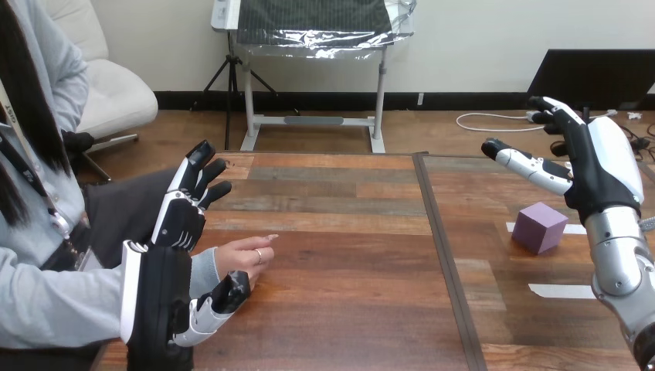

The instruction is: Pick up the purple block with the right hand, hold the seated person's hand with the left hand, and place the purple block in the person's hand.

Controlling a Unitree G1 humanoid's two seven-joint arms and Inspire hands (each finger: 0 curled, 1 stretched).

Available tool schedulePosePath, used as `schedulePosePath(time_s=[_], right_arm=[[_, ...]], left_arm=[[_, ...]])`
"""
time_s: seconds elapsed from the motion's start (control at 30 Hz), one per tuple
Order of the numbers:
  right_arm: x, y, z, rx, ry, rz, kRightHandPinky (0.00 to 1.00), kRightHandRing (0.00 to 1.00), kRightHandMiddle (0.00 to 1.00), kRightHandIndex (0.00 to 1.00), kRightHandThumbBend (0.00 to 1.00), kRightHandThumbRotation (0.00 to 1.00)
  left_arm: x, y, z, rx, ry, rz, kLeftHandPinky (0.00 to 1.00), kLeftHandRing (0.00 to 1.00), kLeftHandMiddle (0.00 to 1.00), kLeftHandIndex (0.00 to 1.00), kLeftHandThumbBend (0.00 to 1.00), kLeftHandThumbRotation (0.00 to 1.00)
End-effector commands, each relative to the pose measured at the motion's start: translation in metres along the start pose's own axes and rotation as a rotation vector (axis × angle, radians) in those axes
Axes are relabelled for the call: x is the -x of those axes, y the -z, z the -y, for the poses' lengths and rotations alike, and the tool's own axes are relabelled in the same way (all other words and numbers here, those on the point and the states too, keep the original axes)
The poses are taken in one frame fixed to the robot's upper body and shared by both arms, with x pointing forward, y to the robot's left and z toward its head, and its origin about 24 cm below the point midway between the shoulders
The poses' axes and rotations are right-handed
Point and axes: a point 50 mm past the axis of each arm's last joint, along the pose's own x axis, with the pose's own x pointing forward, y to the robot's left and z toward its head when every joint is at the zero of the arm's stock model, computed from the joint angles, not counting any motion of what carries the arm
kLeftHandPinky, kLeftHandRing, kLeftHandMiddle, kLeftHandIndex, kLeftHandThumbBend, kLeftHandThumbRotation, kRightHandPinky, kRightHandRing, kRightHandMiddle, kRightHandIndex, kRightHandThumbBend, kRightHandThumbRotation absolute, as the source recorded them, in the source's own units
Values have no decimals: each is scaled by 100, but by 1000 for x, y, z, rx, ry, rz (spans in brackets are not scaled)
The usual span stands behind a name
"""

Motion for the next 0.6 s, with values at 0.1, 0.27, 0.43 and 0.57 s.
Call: schedulePosePath(time_s=[0.1, 0.27, 0.43, 0.57], right_arm=[[-21, -18, 24, 47, 65, 40, 70, 81, 81, 84, 97, 75], [-20, -14, 22, 69, 51, 7, 70, 81, 81, 83, 96, 74], [-20, -10, 20, 88, 33, -28, 69, 81, 80, 82, 97, 75], [-19, -6, 19, 99, 12, -64, 69, 80, 80, 82, 98, 75]], left_arm=[[-13, -4, 0, 11, 2, 75, 82, 90, 93, 92, 100, 82], [-13, -5, 0, 13, -1, 83, 82, 90, 93, 91, 100, 82], [-12, -5, 0, 16, -5, 85, 82, 90, 93, 91, 100, 83], [-12, -6, 0, 19, -7, 86, 82, 90, 93, 91, 100, 83]])
